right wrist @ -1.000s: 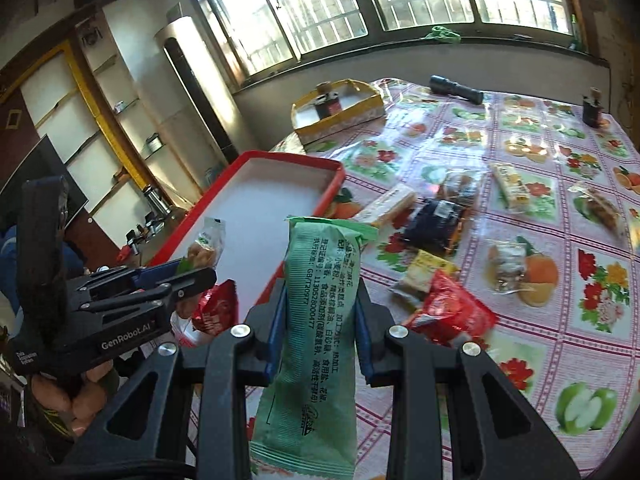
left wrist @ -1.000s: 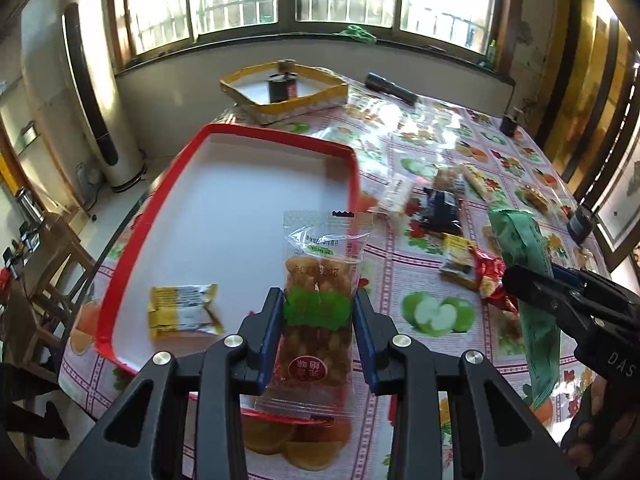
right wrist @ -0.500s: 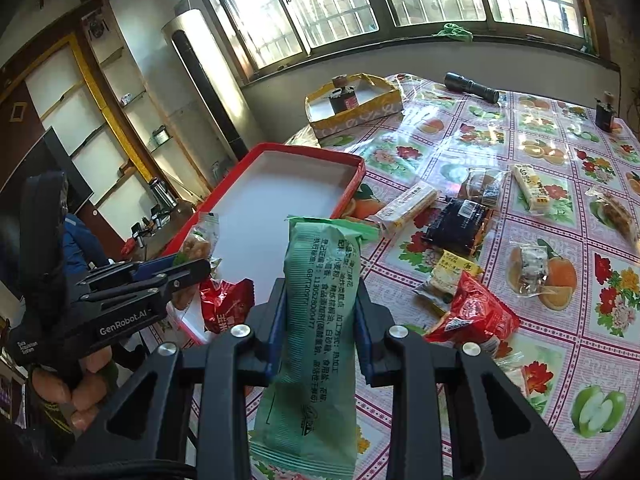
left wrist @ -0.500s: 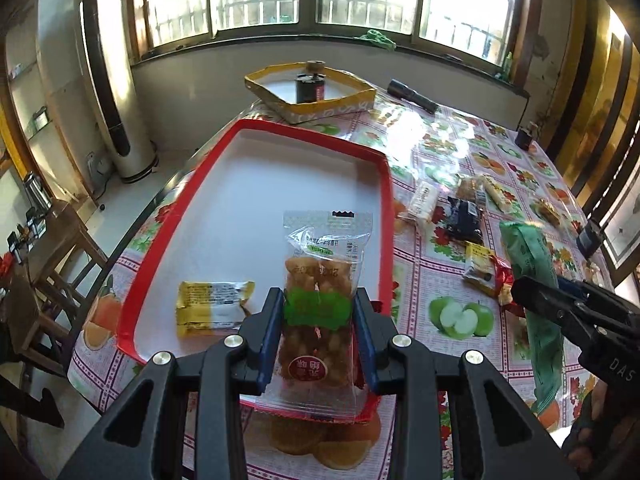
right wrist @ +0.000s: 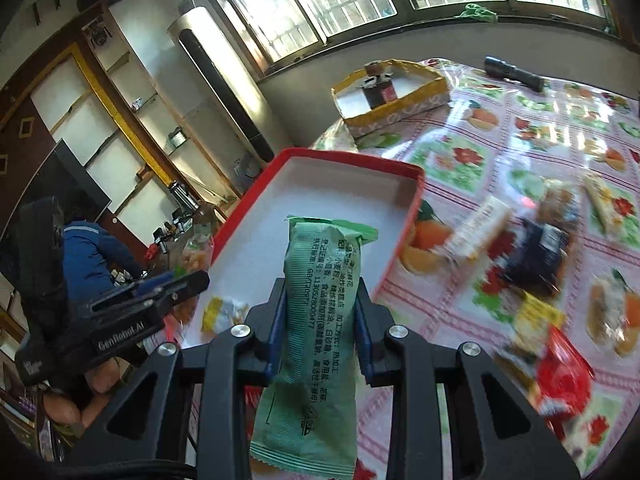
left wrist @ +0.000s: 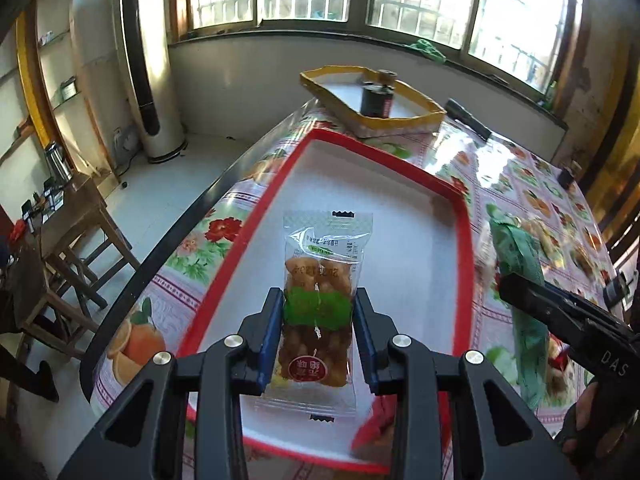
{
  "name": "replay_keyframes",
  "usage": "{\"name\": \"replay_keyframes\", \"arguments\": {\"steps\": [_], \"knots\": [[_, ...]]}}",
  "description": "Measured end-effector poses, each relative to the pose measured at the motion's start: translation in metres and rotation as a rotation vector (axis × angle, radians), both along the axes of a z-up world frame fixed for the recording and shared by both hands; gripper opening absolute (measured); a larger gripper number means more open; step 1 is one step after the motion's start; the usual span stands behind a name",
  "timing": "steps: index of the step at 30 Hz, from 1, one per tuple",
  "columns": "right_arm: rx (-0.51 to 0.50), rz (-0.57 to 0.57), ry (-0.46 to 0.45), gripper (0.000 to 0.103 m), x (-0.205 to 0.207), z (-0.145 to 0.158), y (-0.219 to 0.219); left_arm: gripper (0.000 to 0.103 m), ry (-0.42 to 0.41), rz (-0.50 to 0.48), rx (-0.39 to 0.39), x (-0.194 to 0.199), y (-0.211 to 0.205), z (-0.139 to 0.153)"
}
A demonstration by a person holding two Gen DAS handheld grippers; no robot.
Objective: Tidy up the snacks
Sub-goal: 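Carry the twist snack bag with the left gripper while the right carries the green packet to the tray, then lower both snacks into the tray and open the left and right grippers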
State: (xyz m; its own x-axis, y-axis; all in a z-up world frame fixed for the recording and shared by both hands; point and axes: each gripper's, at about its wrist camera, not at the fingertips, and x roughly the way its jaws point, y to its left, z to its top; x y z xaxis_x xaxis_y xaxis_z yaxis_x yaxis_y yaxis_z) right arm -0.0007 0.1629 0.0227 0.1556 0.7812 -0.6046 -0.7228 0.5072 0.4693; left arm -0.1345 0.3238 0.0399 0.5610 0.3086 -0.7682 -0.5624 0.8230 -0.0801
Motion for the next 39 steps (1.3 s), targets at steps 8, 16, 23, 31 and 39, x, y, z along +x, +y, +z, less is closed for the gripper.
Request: {"name": "replay_keyframes", "arguments": {"steps": [8,16,23,31,39], "knots": [[-0.030,0.020,0.012,0.032,0.021,-0.012,0.048,0.034,0.032,0.032,-0.032,0.015,0.020,-0.019],[-0.109,0.069,0.033,0.032,0.024,-0.042,0.076,0.034,0.082,0.052,-0.069,0.026,0.035,-0.039],[-0.146,0.079,0.031,0.033,0.023,-0.052,0.082,0.034,0.100,0.054,-0.065,0.029,0.036,-0.044],[-0.172,0.080,-0.007,0.035,0.019,-0.052,0.085,0.041,0.129,0.051,-0.008,0.035,0.026,-0.045],[-0.160,0.033,-0.008,0.047,0.022,-0.041,0.071,0.067,0.111,0.066,-0.036,0.023,0.029,-0.037]]}}
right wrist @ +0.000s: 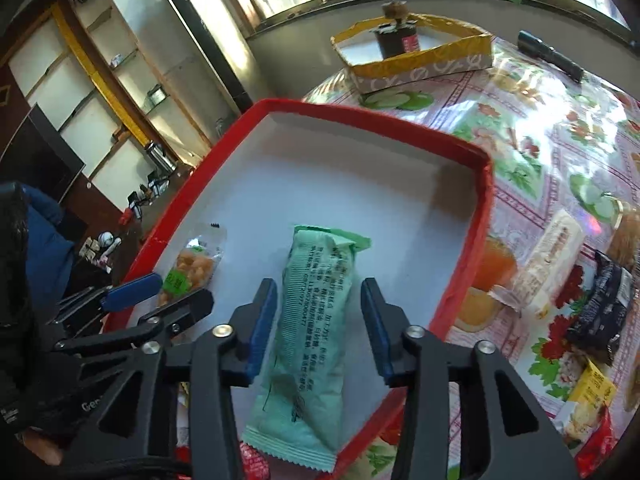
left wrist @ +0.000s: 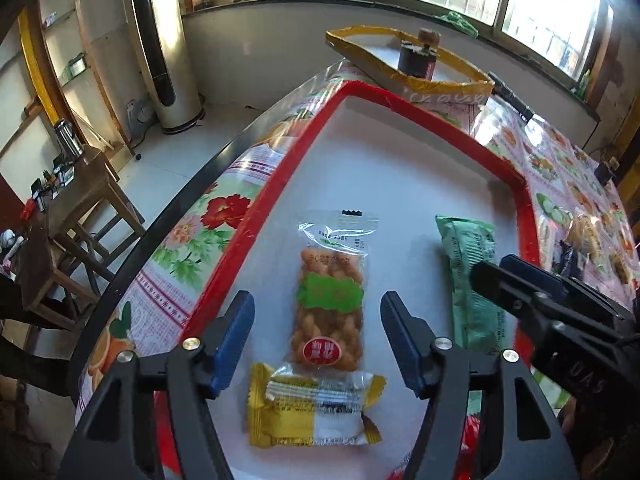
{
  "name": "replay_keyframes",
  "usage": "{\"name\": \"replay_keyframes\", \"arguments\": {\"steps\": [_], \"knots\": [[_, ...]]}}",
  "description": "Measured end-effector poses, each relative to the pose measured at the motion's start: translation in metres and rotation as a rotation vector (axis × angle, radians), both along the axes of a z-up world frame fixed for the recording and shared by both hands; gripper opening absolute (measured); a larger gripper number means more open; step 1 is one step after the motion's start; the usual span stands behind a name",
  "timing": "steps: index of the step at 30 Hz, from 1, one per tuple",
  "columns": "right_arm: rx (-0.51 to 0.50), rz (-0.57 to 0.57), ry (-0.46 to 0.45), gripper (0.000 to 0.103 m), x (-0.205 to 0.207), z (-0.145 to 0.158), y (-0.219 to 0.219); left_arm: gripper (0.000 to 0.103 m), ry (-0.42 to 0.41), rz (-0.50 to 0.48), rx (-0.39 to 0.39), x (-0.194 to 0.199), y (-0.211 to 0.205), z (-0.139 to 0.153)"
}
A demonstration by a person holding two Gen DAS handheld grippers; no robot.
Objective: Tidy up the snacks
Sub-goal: 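Lower both snacks into the tray and open the left and right grippers, then move both grippers back toward the red snack bags on the table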
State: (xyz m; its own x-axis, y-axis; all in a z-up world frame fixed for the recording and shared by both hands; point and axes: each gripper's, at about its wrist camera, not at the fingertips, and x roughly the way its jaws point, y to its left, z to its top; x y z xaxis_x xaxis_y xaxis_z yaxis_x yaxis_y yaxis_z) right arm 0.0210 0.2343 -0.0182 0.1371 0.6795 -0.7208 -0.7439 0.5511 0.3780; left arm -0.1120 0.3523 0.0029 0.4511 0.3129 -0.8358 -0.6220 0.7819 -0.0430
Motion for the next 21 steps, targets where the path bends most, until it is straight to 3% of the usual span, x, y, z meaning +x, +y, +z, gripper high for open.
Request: {"name": "replay_keyframes", "arguments": {"steps": [7,12,21], "knots": [[0.055,-0.047,-0.016,0.058,-0.009,0.023,-0.033,0.072,-0.054,0.019,-0.003,-0.015,-0.010,0.018],[0.069,-0.078,-0.016,0.058,-0.019,0.029,-0.065,0.072,-0.090,0.021,-0.002,-0.024,-0.026,0.029],[0.089,-0.191,-0.027,0.063,-0.029,0.036,-0.143,0.072,-0.090,-0.075,0.049,-0.016,-0.075,0.033]]}}
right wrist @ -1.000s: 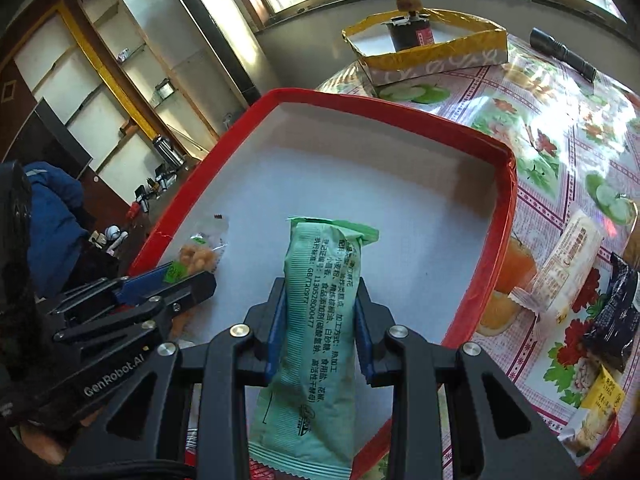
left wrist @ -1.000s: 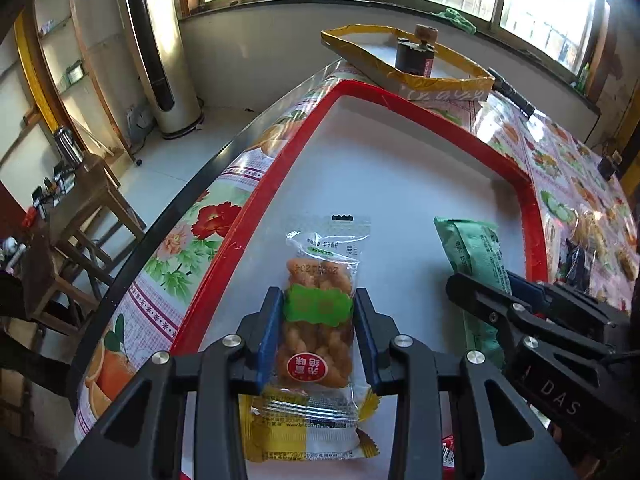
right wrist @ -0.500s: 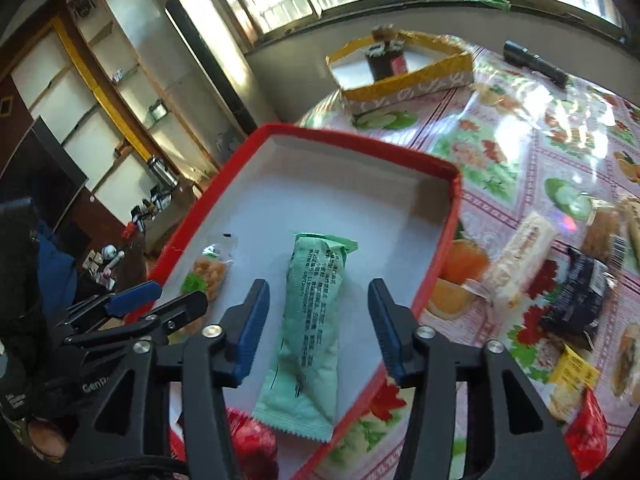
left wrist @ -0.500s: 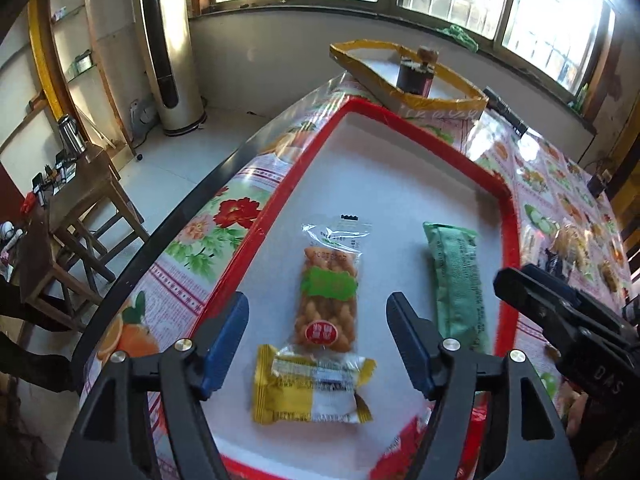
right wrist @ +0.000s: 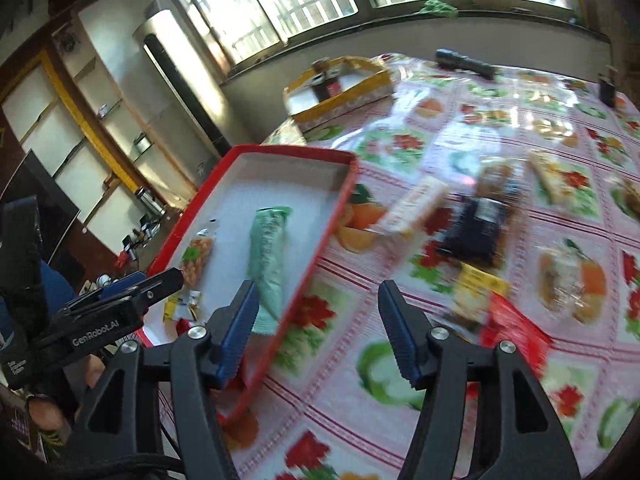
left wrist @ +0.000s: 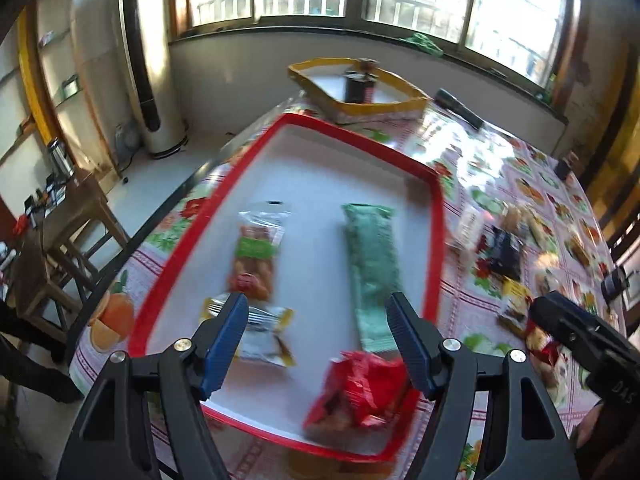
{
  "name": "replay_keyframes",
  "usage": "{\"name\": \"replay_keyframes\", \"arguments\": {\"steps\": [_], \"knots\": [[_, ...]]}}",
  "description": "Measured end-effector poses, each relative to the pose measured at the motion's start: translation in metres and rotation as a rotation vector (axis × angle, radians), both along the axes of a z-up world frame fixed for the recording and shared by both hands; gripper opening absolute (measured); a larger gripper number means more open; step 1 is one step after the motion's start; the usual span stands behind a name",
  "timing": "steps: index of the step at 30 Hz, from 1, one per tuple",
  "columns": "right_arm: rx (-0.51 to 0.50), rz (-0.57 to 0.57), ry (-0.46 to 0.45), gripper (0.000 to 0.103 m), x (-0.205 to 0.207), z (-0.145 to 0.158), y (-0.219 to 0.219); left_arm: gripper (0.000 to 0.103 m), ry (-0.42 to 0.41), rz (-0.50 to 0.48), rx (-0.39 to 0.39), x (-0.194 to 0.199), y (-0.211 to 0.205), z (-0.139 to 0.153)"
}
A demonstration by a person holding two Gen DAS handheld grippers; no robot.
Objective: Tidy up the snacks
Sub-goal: 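Move both grippers back toward the red snack bags on the table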
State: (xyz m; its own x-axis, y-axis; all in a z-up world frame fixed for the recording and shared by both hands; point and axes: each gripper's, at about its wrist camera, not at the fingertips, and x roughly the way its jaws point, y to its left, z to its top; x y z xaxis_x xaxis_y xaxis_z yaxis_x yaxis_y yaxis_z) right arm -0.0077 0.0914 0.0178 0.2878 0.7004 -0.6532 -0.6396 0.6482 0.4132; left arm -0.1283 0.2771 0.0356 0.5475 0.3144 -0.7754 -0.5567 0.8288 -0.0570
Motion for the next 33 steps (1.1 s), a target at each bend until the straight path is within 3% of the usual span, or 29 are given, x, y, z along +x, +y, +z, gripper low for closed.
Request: {"name": "replay_keyframes", "arguments": {"steps": [4,18,33], "knots": [[0.009,-0.052,-0.007,0.065,-0.001,0.003,-0.030,0.072,0.012,-0.029,0.046,0.004,-0.023,0.002],[0.008,-0.212,0.013,0.067,-0.002,-0.013,-0.123,0.077,0.045,-0.159,0.056,0.015,-0.082,-0.006],[-0.025,-0.267,0.051,0.068,-0.010,-0.036,-0.163,0.077,0.077,-0.263,0.030,0.027,-0.121,-0.014]]}}
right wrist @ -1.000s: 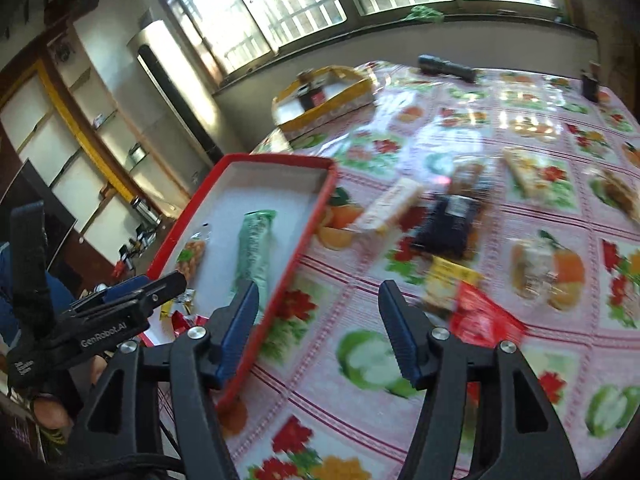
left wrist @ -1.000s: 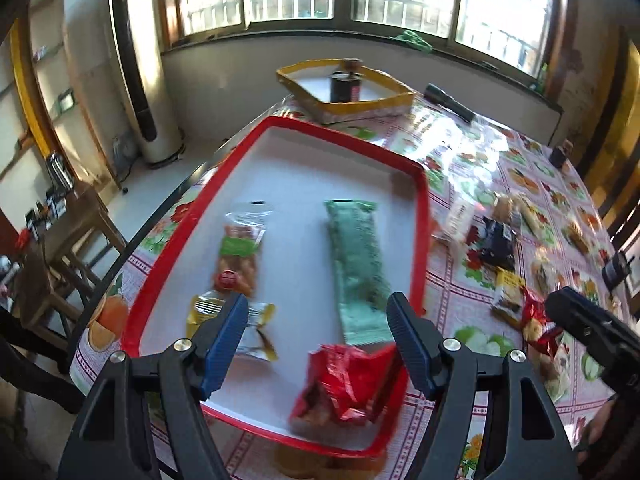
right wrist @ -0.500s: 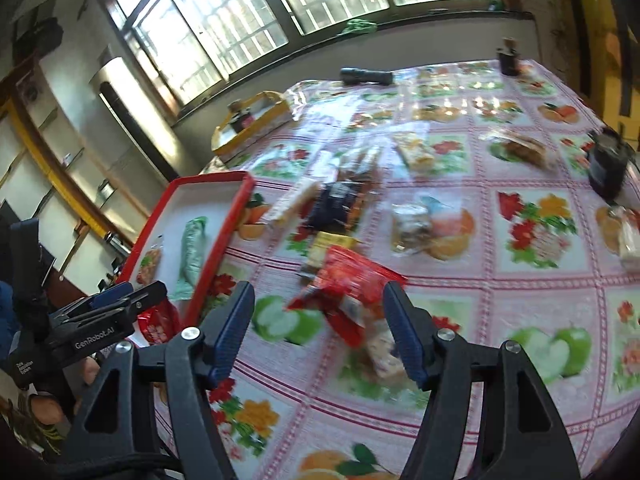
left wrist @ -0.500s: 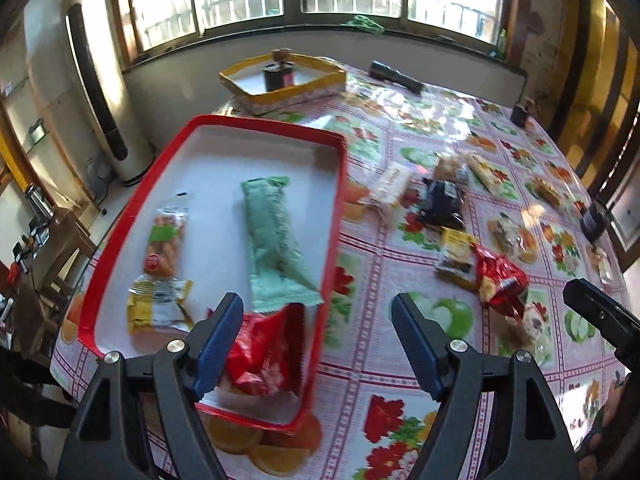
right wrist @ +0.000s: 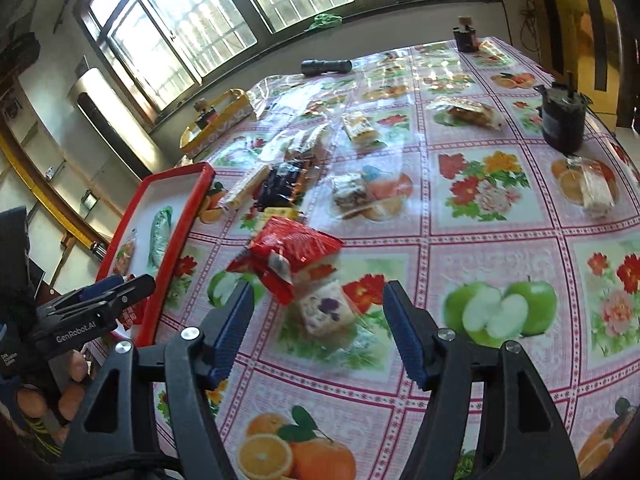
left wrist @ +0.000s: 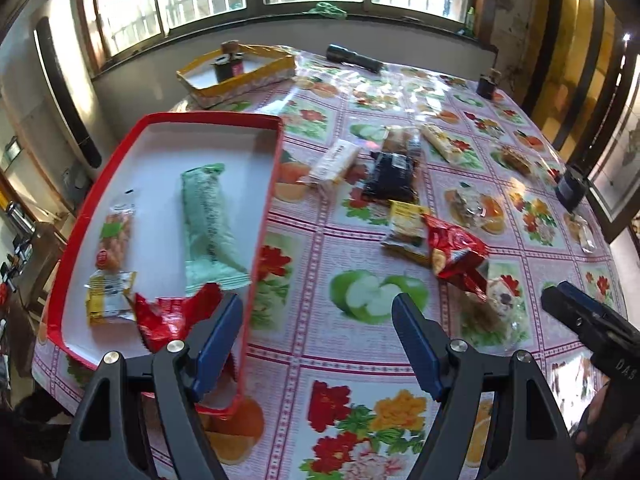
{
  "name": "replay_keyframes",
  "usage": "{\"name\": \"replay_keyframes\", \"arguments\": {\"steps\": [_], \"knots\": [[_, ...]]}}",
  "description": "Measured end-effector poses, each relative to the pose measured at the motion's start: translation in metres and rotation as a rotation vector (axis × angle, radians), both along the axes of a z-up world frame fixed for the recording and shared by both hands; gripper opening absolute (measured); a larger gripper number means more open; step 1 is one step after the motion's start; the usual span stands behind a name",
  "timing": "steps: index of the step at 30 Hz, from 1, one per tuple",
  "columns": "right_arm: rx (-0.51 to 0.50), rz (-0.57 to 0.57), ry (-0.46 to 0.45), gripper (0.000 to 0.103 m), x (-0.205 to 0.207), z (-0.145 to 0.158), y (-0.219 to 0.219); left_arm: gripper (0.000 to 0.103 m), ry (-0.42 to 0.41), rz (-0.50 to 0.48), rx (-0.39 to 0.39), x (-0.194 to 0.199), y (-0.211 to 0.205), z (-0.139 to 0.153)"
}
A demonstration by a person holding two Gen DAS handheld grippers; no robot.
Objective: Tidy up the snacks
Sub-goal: 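Move both grippers back toward the red snack bags on the table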
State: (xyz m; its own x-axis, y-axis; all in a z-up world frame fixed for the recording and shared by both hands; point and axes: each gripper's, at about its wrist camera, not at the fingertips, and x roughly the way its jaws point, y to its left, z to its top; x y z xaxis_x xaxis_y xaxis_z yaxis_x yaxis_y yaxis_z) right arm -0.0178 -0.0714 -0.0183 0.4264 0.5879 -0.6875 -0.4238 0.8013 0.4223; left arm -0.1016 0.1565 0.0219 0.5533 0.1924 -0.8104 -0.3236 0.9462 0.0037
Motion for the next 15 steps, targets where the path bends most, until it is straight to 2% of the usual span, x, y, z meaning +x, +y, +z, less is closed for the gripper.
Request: {"name": "replay_keyframes", "arguments": {"steps": [11,15], "knots": [[-0.149,0.072,-0.033,0.074,0.000,-0.017,0.024,0.077,0.006,-0.095,-0.134,0.039,-0.017,0.002],[-0.192,0.117,-0.032,0.075,0.003,-0.023,0.042,0.077,0.038,-0.140,-0.146,0.067,-0.030,-0.005]]}}
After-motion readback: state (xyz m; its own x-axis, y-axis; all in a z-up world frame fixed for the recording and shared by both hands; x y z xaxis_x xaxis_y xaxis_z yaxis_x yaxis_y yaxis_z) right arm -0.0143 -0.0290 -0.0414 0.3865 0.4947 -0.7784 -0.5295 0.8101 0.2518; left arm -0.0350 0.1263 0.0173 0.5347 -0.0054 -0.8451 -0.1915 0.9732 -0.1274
